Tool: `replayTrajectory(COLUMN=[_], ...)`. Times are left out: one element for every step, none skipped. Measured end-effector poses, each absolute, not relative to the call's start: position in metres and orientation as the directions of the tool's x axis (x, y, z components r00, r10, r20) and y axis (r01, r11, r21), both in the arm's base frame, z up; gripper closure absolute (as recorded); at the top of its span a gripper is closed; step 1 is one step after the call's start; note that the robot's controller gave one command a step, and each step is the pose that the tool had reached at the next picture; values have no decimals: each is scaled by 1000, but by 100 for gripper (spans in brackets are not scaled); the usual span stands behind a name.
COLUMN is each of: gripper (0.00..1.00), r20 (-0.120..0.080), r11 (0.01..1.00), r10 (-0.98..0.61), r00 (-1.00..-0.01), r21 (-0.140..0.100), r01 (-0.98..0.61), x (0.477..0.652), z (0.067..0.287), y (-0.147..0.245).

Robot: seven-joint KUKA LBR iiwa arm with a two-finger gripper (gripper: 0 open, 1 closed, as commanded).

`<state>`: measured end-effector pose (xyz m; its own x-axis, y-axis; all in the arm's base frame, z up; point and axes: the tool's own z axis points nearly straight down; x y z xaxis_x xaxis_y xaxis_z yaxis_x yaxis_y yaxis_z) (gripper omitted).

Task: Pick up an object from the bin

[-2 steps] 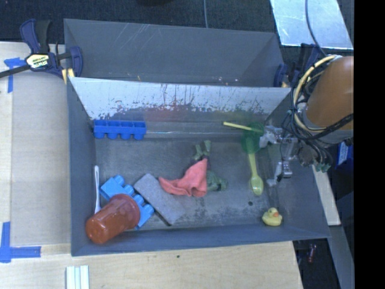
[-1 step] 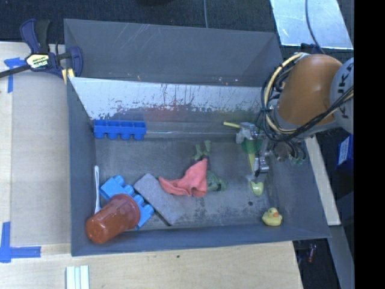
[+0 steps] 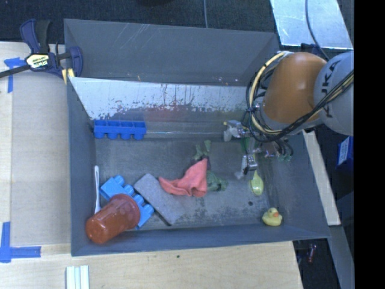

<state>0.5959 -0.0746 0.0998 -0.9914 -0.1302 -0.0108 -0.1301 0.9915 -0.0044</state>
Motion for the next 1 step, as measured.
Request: replayTrajectory(gripper=[0], r20=[-10], r11=[989], r10=[-146], r00=[-989], r21=[-7], r01=[-146], x=[596], z=[96], y=[-68])
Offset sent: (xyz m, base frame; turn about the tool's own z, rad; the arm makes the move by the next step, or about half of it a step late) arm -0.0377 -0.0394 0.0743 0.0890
